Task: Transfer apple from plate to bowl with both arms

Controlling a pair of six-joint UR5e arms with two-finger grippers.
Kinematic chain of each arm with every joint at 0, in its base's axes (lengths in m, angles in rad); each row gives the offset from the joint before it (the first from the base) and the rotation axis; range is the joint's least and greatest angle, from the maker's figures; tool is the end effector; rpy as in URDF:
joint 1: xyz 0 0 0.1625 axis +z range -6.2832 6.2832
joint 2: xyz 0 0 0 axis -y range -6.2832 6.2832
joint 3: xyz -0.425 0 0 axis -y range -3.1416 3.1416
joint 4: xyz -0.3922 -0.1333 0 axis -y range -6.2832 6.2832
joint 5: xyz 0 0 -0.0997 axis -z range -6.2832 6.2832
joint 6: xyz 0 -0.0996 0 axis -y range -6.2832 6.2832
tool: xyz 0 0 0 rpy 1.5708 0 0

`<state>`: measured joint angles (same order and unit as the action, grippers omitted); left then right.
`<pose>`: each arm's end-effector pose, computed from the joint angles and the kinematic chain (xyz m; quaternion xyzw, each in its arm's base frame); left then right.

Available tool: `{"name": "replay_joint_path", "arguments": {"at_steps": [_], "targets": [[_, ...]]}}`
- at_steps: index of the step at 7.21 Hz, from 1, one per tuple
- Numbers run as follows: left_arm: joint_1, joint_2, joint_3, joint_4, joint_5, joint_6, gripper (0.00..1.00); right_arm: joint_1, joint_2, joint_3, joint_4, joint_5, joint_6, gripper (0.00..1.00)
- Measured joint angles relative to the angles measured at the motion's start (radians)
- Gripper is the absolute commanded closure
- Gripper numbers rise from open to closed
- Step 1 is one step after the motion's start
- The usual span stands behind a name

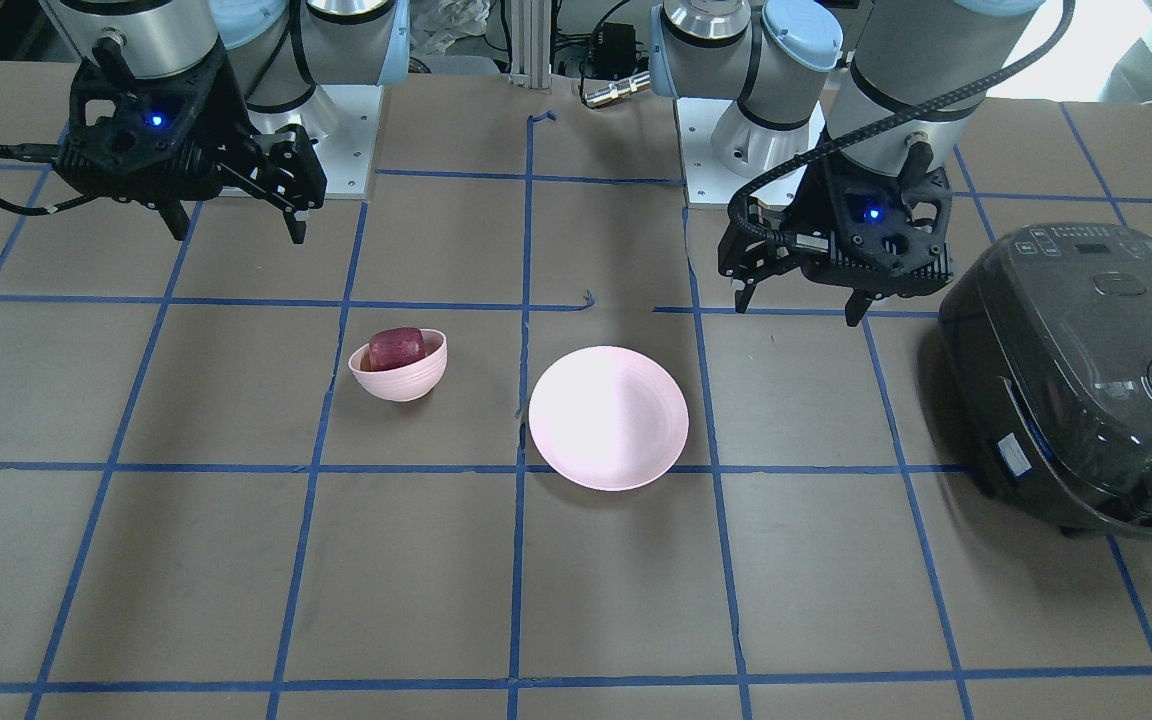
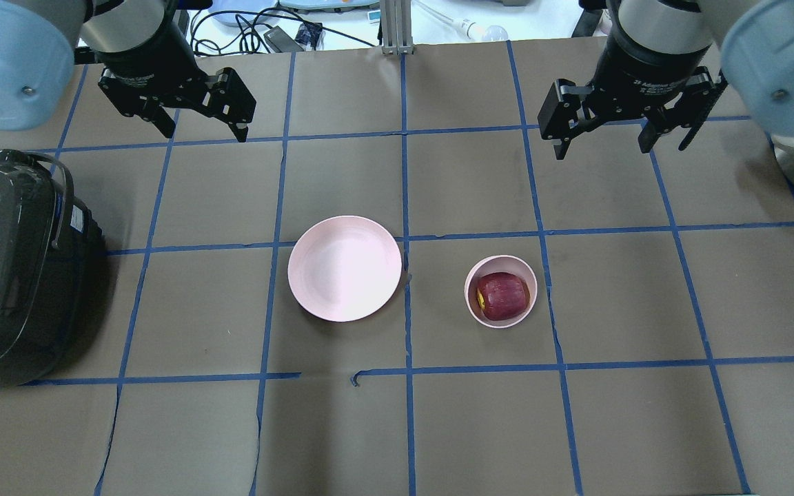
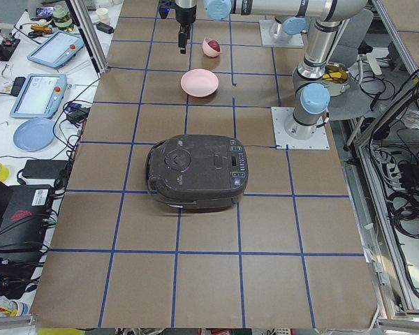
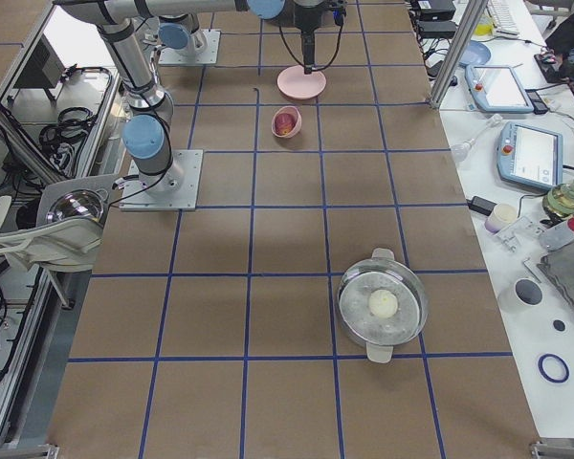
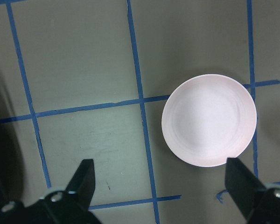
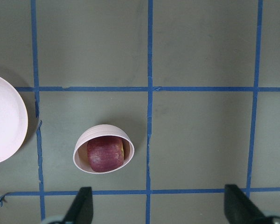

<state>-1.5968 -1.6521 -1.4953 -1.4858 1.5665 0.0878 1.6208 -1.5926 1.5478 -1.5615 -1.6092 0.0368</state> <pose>-0.1476 -0.5303 0.4924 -0.0569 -0.9976 0.0396 0.0009 0.1536 -0.4786 0.5090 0.0063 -0.9996 0.0186 0.0184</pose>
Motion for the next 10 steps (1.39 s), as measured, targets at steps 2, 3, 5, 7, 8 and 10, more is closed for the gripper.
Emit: {"name": "replay_joint_path", "arguments": {"at_steps": [2,3,5,7,8,10], "targets": [[0.0,0.0,0.001,0.006,0.001,-0.002,0.0,-0.002,0.0,0.0,0.0,-0.001,0.0,0.0],[0.0,0.0,0.001,0.007,0.004,-0.003,0.0,-0.002,0.0,0.0,0.0,-0.001,-0.001,0.0],[0.0,0.0,0.002,0.007,0.01,-0.019,0.0,0.0,0.001,0.0,0.0,-0.001,0.0,0.0],[0.0,0.0,0.003,0.007,0.013,-0.048,0.0,0.003,0.001,-0.001,0.0,0.0,0.001,0.0],[0.0,-0.001,0.005,0.007,0.013,-0.06,0.0,0.003,0.0,0.0,0.0,0.0,0.001,0.0],[0.0,-0.004,0.007,0.005,0.013,-0.082,0.0,0.004,0.002,0.0,0.001,0.0,0.002,0.0]]}}
